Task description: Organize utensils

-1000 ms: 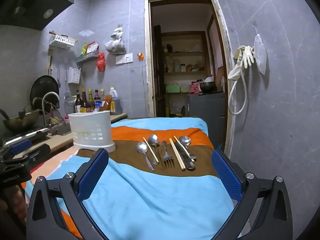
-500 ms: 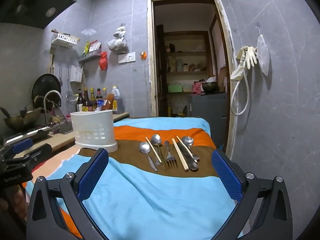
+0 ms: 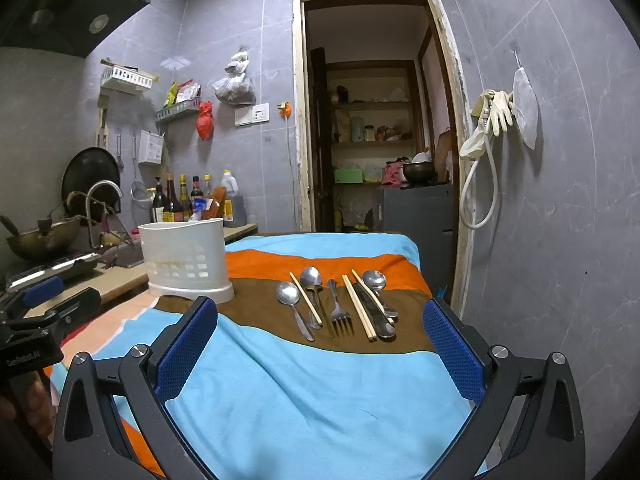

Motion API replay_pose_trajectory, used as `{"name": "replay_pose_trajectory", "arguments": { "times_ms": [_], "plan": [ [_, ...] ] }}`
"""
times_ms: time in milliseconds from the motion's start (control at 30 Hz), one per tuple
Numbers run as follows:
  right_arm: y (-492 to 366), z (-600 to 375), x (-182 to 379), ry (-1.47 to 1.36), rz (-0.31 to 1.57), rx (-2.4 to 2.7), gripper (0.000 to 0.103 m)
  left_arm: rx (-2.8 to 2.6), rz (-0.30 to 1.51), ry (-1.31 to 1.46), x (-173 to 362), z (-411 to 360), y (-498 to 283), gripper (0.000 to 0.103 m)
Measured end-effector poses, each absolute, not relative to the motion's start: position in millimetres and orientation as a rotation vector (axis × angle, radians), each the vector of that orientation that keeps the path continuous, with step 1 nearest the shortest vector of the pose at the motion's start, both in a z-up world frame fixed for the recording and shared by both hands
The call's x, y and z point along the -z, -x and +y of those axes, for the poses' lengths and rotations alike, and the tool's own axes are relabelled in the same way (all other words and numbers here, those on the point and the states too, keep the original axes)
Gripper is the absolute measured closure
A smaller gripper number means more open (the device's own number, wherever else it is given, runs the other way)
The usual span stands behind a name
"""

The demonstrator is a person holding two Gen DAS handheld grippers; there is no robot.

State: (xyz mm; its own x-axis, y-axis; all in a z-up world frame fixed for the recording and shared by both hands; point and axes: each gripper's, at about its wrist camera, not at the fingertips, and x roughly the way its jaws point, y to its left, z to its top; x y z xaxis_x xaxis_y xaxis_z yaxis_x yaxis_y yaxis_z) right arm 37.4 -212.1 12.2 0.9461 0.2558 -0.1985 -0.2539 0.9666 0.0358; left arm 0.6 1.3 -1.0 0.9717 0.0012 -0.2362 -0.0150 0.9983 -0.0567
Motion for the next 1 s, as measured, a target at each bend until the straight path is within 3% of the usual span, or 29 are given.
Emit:
{"name": "replay_pose_trajectory", "arguments": {
  "times_ms": [1000],
  "plan": [
    [-38.5,-210.4,-9.6,-0.013,0.209,-0.261,0.000,-0.010,0.240,0.054,0.5,0.1,-0.9,0.004]
  ]
}}
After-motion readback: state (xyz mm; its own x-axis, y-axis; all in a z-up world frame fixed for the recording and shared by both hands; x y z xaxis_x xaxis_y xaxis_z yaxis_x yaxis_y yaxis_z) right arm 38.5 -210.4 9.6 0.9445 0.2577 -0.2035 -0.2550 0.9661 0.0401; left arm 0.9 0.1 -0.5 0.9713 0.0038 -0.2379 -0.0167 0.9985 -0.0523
